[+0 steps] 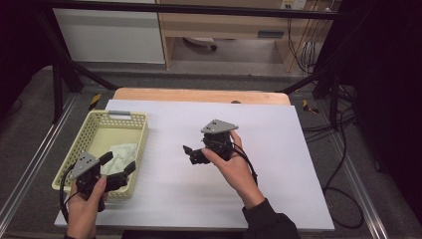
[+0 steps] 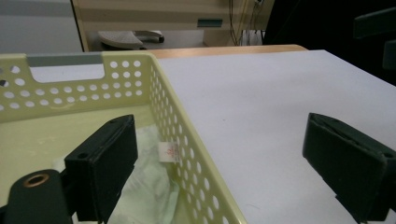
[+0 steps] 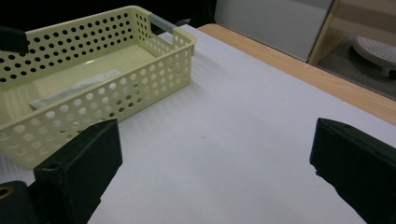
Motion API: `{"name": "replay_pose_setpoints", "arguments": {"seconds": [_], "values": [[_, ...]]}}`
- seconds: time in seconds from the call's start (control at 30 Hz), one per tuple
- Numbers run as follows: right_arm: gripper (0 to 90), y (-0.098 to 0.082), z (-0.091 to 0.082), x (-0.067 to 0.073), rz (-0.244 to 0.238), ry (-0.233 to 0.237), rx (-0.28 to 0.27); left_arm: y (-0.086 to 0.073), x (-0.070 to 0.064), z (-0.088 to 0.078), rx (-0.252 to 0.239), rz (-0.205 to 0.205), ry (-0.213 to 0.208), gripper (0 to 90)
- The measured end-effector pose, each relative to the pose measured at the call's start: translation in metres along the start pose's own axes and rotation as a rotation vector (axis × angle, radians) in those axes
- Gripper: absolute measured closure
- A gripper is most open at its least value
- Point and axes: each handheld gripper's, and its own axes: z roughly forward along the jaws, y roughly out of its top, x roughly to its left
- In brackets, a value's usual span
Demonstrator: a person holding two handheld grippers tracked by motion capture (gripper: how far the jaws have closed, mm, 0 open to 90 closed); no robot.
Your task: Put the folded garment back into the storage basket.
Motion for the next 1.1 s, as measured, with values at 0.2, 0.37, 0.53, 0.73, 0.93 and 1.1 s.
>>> {"name": "replay_pose_setpoints", "arguments": {"seconds": [0.2,0.37,0.53,0.73,0.93,1.1], "values": [[2.1,0.000,-0.015,-0.015,0.026,-0.051,-0.053,-0.005,-0.003,0.005,0.010,-0.009,-0.037,10.4],[2.2,0.001,-0.025,-0.028,0.042,-0.092,-0.072,-0.006,-0.007,0.007,0.016,0.007,-0.043,10.4],[1.8,0.000,-0.036,-0.038,0.056,-0.117,-0.092,-0.009,-0.009,0.010,0.027,0.014,-0.041,10.3],[1.5,0.002,-0.046,-0.049,0.085,-0.168,-0.111,-0.012,-0.015,0.014,0.054,0.026,-0.055,10.6],[1.4,0.003,-0.061,-0.059,0.097,-0.195,-0.142,-0.014,-0.015,0.015,0.055,0.030,-0.039,10.5],[1.4,0.005,-0.074,-0.064,0.089,-0.217,-0.142,-0.015,-0.014,0.016,0.066,0.016,-0.042,8.2]]}}
